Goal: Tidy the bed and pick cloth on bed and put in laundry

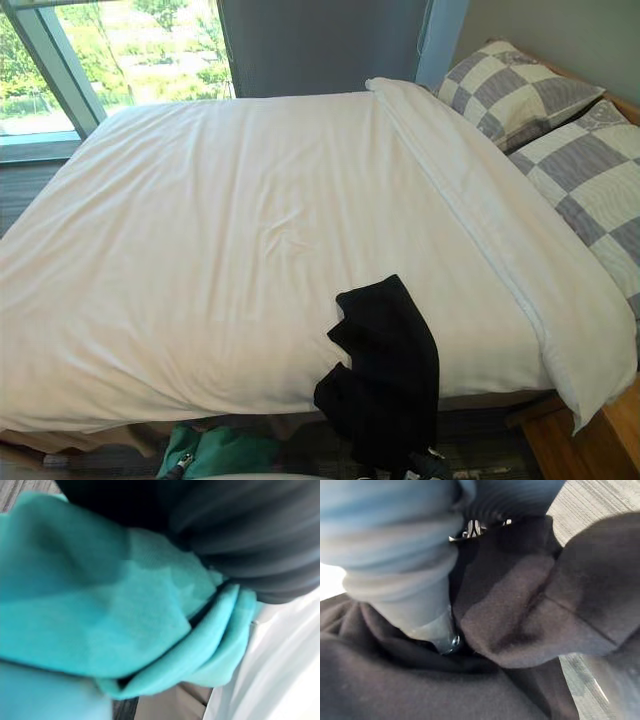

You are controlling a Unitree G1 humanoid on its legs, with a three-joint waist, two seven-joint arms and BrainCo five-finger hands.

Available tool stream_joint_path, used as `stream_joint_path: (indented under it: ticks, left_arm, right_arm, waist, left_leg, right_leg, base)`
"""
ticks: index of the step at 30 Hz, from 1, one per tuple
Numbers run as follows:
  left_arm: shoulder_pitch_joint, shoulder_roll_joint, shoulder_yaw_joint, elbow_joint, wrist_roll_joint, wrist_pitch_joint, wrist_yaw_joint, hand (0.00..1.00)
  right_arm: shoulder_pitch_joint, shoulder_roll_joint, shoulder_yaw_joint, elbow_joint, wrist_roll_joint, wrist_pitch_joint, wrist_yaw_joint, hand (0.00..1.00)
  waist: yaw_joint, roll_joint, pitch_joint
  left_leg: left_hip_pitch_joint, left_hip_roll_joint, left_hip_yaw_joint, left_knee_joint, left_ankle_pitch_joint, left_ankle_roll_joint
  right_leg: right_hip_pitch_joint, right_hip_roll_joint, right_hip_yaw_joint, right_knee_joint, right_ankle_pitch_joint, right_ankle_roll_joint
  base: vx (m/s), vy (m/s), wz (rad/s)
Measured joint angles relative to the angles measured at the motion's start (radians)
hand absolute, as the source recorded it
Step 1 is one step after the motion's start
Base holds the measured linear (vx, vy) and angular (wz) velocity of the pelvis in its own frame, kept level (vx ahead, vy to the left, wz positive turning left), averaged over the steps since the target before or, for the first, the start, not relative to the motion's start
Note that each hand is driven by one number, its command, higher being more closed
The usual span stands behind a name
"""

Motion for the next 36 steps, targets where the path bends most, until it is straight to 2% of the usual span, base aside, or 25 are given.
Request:
stream_joint_path:
  ticks: [2,4,7,9,10,12,13,16,19,22,24,25,26,27,29,30,31,32,33,34,35,36]
  left_arm:
    - [-0.002,-0.008,0.0,0.002,-0.004,0.013,0.002,1.0]
    - [-0.01,-0.026,-0.001,0.003,-0.039,0.052,0.018,1.0]
    - [-0.046,-0.026,-0.014,0.002,-0.067,0.142,0.082,1.0]
    - [-0.063,-0.034,-0.038,-0.001,-0.066,0.167,0.119,1.0]
    - [-0.072,-0.039,-0.05,-0.001,-0.066,0.174,0.134,1.0]
    - [-0.08,-0.04,-0.05,-0.001,-0.067,0.176,0.152,1.0]
    - [-0.083,-0.039,-0.05,-0.001,-0.068,0.174,0.168,1.0]
    - [-0.085,-0.039,-0.051,-0.001,-0.083,0.168,0.195,1.0]
    - [-0.085,-0.036,-0.05,-0.001,-0.099,0.154,0.207,1.0]
    - [-0.086,-0.038,-0.061,-0.009,-0.105,0.125,0.219,1.0]
    - [-0.089,-0.037,-0.073,-0.019,-0.121,0.091,0.235,1.0]
    - [-0.09,-0.038,-0.079,-0.028,-0.132,0.084,0.24,1.0]
    - [-0.089,-0.038,-0.091,-0.034,-0.143,0.072,0.242,1.0]
    - [-0.1,-0.041,-0.09,-0.05,-0.146,0.072,0.243,1.0]
    - [-0.105,-0.039,-0.089,-0.054,-0.146,0.066,0.245,1.0]
    - [-0.106,-0.04,-0.089,-0.055,-0.145,0.065,0.245,1.0]
    - [-0.105,-0.042,-0.09,-0.052,-0.145,0.064,0.245,1.0]
    - [-0.104,-0.037,-0.094,-0.051,-0.137,0.071,0.242,1.0]
    - [-0.108,-0.037,-0.102,-0.049,-0.136,0.073,0.246,1.0]
    - [-0.123,-0.017,-0.133,-0.048,-0.13,0.086,0.248,1.0]
    - [-0.146,0.017,-0.141,-0.031,-0.127,0.097,0.248,1.0]
    - [-0.161,0.028,-0.146,-0.01,-0.126,0.109,0.249,1.0]
  right_arm:
    - [-0.003,0.0,0.001,0.008,-0.03,0.0,0.005,1.0]
    - [-0.003,-0.001,0.017,0.008,-0.087,0.0,0.013,1.0]
    - [-0.005,0.0,0.052,0.005,-0.139,0.014,0.042,1.0]
    - [-0.005,-0.002,0.076,-0.003,-0.168,0.013,0.055,1.0]
    - [-0.004,-0.005,0.084,-0.009,-0.184,0.008,0.064,1.0]
    - [-0.003,-0.002,0.09,-0.007,-0.21,-0.004,0.065,1.0]
    - [-0.002,-0.001,0.1,0.005,-0.209,-0.014,0.066,1.0]
    - [-0.008,0.001,0.131,0.015,-0.235,-0.013,0.088,1.0]
    - [-0.032,-0.001,0.166,0.016,-0.364,-0.016,0.122,1.0]
    - [-0.045,-0.001,0.193,0.023,-0.451,-0.026,0.125,1.0]
    - [-0.052,0.008,0.197,0.023,-0.465,-0.023,0.131,1.0]
    - [-0.055,0.01,0.196,0.023,-0.465,-0.019,0.132,1.0]
    - [-0.06,0.008,0.195,0.025,-0.462,-0.006,0.138,1.0]
    - [-0.064,0.007,0.191,0.029,-0.431,0.016,0.14,1.0]
    - [-0.07,0.006,0.19,0.038,-0.373,0.033,0.14,1.0]
    - [-0.069,0.005,0.19,0.039,-0.355,0.032,0.14,1.0]
    - [-0.074,0.002,0.184,0.043,-0.336,0.033,0.142,1.0]
    - [-0.085,0.001,0.169,0.054,-0.329,0.033,0.144,1.0]
    - [-0.086,-0.002,0.158,0.061,-0.329,0.033,0.144,1.0]
    - [-0.115,0.005,0.153,0.092,-0.35,0.031,0.139,1.0]
    - [-0.129,0.023,0.146,0.106,-0.36,0.027,0.133,1.0]
    - [-0.135,0.021,0.146,0.112,-0.372,0.028,0.128,1.0]
  waist:
    - [0.006,-0.001,-0.006]
    - [0.006,-0.002,-0.008]
    - [0.005,-0.008,-0.013]
    - [0.002,-0.008,-0.012]
    - [-0.007,-0.009,-0.014]
    - [-0.006,-0.011,-0.015]
    - [-0.002,-0.024,-0.023]
    - [0.01,-0.028,-0.032]
    - [0.016,-0.034,-0.028]
    - [0.03,-0.039,-0.025]
    - [0.033,-0.058,-0.003]
    - [0.03,-0.062,0.004]
    - [0.029,-0.075,0.014]
    - [0.028,-0.079,0.017]
    - [0.031,-0.089,0.025]
    - [0.032,-0.088,0.027]
    - [0.032,-0.078,0.034]
    - [0.03,-0.07,0.04]
    - [0.024,-0.055,0.041]
    - [0.002,-0.072,0.053]
    - [-0.016,-0.094,0.081]
    - [-0.006,-0.096,0.09]
  left_leg:
    - [0.011,0.002,0.008,0.0,-0.002,-0.003]
    - [0.021,0.003,0.01,0.0,-0.004,-0.005]
    - [0.014,-0.003,-0.013,0.0,-0.006,-0.006]
    - [0.006,-0.015,-0.043,-0.007,-0.003,0.002]
    - [-0.006,-0.023,-0.085,-0.012,0.0,0.012]
    - [-0.026,-0.037,-0.142,-0.015,0.004,0.025]
    - [-0.037,-0.044,-0.178,-0.019,0.008,0.03]
    - [-0.056,-0.051,-0.238,-0.044,0.032,0.037]
    - [-0.085,-0.047,-0.306,-0.044,0.048,0.046]
    - [-0.126,-0.052,-0.375,-0.044,0.081,0.09]
    - [-0.159,-0.078,-0.384,-0.043,0.145,0.166]
    - [-0.166,-0.085,-0.383,-0.043,0.162,0.173]
    - [-0.178,-0.094,-0.363,-0.04,0.174,0.178]
    - [-0.216,-0.096,-0.296,0.054,0.108,0.175]
    - [-0.279,-0.105,-0.199,0.264,-0.005,0.185]
    - [-0.289,-0.107,-0.173,0.314,-0.031,0.184]
    - [-0.303,-0.112,-0.136,0.361,-0.066,0.199]
    - [-0.317,-0.122,-0.135,0.346,-0.067,0.237]
    - [-0.315,-0.127,-0.159,0.312,-0.057,0.239]
    - [-0.316,-0.173,-0.247,0.167,0.016,0.211]
    - [-0.325,-0.186,-0.26,0.17,-0.003,0.226]
    - [-0.331,-0.169,-0.244,0.223,-0.06,0.224]
  right_leg:
    - [0.01,0.005,0.006,-0.013,0.007,-0.001]
    - [0.021,0.006,0.008,-0.013,0.007,-0.002]
    - [0.026,-0.004,-0.007,-0.013,0.006,-0.001]
    - [0.019,-0.02,-0.017,0.02,-0.015,0.009]
    - [0.005,-0.036,-0.032,0.077,-0.052,0.015]
    - [-0.021,-0.065,-0.064,0.169,-0.111,0.019]
    - [-0.026,-0.082,-0.091,0.205,-0.137,0.023]
    - [-0.033,-0.093,-0.126,0.255,-0.179,0.012]
    - [-0.039,-0.107,-0.18,0.317,-0.23,-0.001]
    - [-0.033,-0.132,-0.265,0.37,-0.29,-0.014]
    - [0.009,-0.156,-0.347,0.384,-0.337,-0.012]
    - [0.027,-0.158,-0.369,0.383,-0.346,-0.012]
    - [0.062,-0.178,-0.452,0.379,-0.357,-0.008]
    - [0.093,-0.204,-0.553,0.383,-0.353,-0.002]
    - [0.128,-0.24,-0.647,0.385,-0.347,0.006]
    - [0.14,-0.246,-0.666,0.389,-0.346,0.005]
    - [0.155,-0.245,-0.691,0.409,-0.345,0.004]
    - [0.143,-0.242,-0.684,0.462,-0.342,-0.004]
    - [0.117,-0.246,-0.675,0.505,-0.335,-0.024]
    - [0.088,-0.159,-0.597,0.31,-0.324,-0.045]
    - [0.12,-0.15,-0.621,0.235,-0.274,0.005]
    - [0.131,-0.156,-0.667,0.225,-0.258,0.001]
  base:
    - [-0.01,-0.038,-0.12]
    - [-0.02,-0.023,-0.05]
    - [-0.05,-0.019,0.14]
    - [-0.05,-0.005,0.46]
    - [-0.05,0.008,0.83]
    - [-0.01,0.003,0.89]
    - [0.01,-0.014,0.75]
    - [0.02,-0.054,0.72]
    - [0.01,-0.093,0.64]
    - [0.01,-0.111,0.92]
    - [-0.03,-0.121,1.34]
    - [-0.07,-0.11,1.66]
    - [-0.05,-0.038,1.7]
    - [-0.02,-0.024,1.7]
    - [0.04,0.01,1.36]
    - [0.1,0.049,1.27]
    - [0.07,0.096,1.28]
    - [0.06,0.116,1.33]
    - [-0.04,0.074,1.66]
    - [-0.04,-0.012,1.73]
    - [-0.02,-0.051,1.58]
    - [0.14,-0.016,1.28]
